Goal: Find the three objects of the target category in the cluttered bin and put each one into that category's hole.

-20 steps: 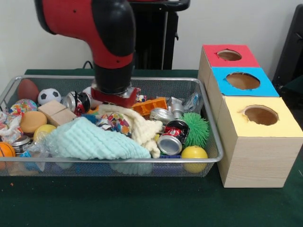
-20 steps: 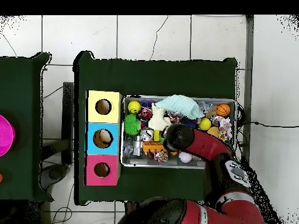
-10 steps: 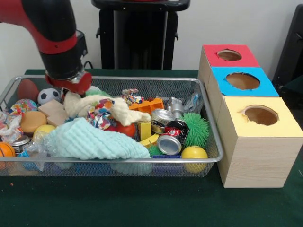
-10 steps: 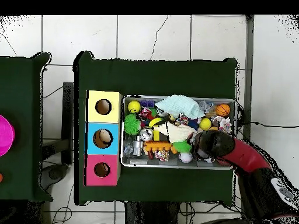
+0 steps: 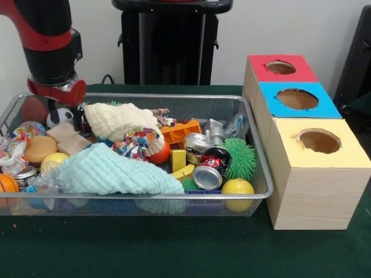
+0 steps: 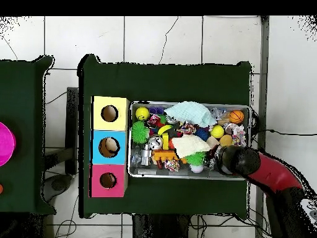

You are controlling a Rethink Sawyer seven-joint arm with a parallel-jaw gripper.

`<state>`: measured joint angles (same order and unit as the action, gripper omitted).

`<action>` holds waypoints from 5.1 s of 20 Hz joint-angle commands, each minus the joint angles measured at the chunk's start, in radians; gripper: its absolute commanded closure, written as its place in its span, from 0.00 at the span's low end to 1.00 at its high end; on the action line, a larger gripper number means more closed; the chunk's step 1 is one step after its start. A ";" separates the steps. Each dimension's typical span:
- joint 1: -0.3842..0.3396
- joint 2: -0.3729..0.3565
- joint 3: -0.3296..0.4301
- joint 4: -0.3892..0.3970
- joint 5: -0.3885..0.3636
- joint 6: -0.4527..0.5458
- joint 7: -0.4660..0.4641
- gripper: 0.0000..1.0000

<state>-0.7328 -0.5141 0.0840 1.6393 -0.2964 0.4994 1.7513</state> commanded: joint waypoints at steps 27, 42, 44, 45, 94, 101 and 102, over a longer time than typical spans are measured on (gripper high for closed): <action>0.497 -0.057 -0.226 0.114 0.265 -0.033 0.301 0.00; 0.611 0.079 -0.262 -0.052 0.438 0.026 0.334 0.00; 0.619 0.094 -0.269 -0.068 0.450 0.025 0.325 0.00; 0.621 0.102 -0.272 -0.077 0.457 0.030 0.320 0.00; 0.424 -0.023 -0.173 0.097 0.273 -0.057 0.241 0.00; 0.492 -0.113 -0.211 0.136 0.318 0.029 0.266 0.00; 0.503 -0.117 -0.218 0.132 0.326 0.047 0.271 0.00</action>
<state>-0.2569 -0.5612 -0.1112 1.6905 -0.0277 0.4090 1.7997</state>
